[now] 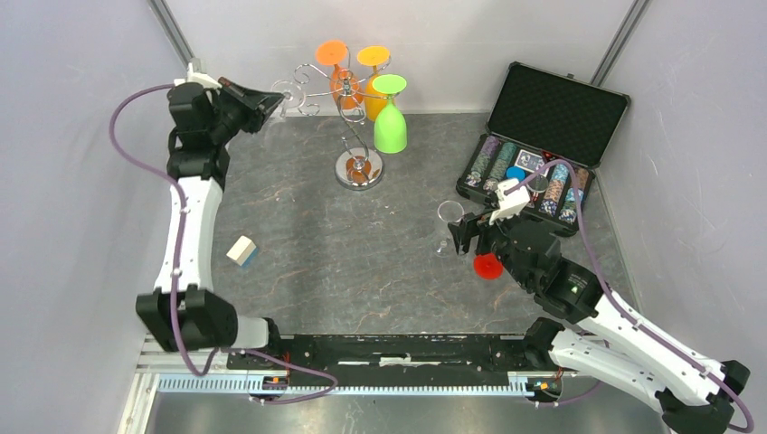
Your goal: Take the wine glass off the wine glass rack
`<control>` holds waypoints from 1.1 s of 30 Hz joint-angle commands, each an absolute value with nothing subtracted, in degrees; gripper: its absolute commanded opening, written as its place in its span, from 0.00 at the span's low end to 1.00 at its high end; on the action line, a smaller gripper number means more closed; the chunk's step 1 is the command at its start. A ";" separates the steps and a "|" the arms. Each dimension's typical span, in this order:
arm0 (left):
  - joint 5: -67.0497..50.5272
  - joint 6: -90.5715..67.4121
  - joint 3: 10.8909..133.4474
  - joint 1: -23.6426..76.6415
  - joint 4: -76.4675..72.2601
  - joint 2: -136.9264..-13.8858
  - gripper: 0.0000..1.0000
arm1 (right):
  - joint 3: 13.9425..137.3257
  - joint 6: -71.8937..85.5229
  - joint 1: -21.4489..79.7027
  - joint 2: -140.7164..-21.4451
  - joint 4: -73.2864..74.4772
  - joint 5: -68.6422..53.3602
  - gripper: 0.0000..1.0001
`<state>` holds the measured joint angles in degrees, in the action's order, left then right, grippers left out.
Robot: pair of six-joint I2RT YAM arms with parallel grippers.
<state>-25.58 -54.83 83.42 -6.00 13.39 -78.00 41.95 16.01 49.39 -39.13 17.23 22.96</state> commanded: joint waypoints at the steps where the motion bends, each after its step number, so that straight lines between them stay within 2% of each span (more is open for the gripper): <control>1: -21.75 -46.37 82.72 -6.09 21.89 -67.00 0.02 | 39.76 13.35 49.48 -38.60 7.90 11.97 0.88; 7: -27.72 -50.51 74.11 -5.77 22.94 -57.51 0.02 | 36.68 15.65 49.50 -42.35 -8.73 -2.52 0.87; 15: -36.09 -55.21 63.77 -4.04 22.91 -48.69 0.02 | 34.29 21.55 49.89 -52.12 -35.97 -13.55 0.85; 18: -38.60 -56.43 61.76 -0.74 22.32 -47.34 0.02 | 34.64 21.19 50.19 -55.26 -42.93 -13.76 0.84; 26: -40.78 -64.29 56.53 18.10 11.45 -48.65 0.02 | 32.51 19.81 50.59 -63.60 -62.25 -16.90 0.78; 33: -40.03 -67.44 55.79 21.93 7.34 -49.61 0.02 | 30.12 14.19 50.82 -65.42 -67.50 -22.89 0.81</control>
